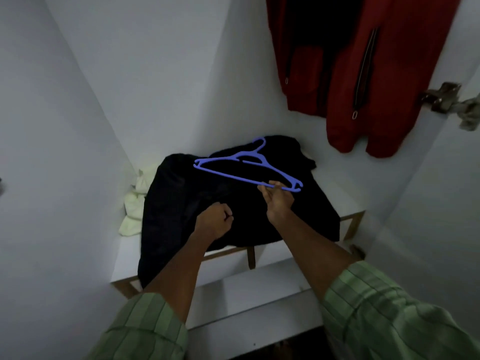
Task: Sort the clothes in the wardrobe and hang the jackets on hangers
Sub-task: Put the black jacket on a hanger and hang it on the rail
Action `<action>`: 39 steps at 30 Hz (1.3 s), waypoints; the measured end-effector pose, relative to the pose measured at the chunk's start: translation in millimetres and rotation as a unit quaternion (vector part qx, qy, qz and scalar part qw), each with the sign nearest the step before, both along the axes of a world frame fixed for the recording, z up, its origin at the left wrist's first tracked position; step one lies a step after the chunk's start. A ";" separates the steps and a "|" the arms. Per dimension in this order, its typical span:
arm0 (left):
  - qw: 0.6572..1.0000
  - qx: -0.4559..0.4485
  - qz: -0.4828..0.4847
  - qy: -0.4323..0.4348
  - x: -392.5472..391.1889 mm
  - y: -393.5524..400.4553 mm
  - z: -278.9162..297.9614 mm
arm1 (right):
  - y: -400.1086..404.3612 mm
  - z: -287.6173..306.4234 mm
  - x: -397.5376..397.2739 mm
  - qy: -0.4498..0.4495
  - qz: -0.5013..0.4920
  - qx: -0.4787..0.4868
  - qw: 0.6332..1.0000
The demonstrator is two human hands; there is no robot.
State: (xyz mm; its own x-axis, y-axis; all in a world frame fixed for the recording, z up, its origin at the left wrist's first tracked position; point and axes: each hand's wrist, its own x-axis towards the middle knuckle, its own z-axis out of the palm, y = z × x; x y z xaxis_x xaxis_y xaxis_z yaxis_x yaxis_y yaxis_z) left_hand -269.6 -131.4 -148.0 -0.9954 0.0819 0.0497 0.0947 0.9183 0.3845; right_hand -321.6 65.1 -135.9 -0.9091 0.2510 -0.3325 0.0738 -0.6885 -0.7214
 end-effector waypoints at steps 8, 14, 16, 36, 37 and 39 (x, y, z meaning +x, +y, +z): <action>0.980 0.179 0.022 0.083 46.8 -16.7 -65.0 | 25.3 -66.3 9.2 0.042 0.072 -0.021 0.996; 0.961 0.225 0.065 0.145 48.4 -11.2 -68.7 | 47.0 -68.6 -12.6 0.078 0.143 -0.011 0.987; 0.958 0.222 0.077 0.161 47.2 -4.7 -69.8 | 50.9 -69.4 -19.6 0.081 0.159 -0.007 0.984; 0.938 0.343 0.017 0.033 4.4 -62.1 -2.5 | 85.0 -70.6 151.0 -0.060 0.309 -0.083 0.946; 0.936 0.353 0.004 0.000 4.2 -61.4 5.3 | 87.5 -71.7 156.4 -0.064 0.315 -0.088 0.943; 0.932 0.361 0.006 -0.022 -1.4 -55.9 14.6 | 90.5 -75.2 162.0 -0.072 0.322 -0.096 0.939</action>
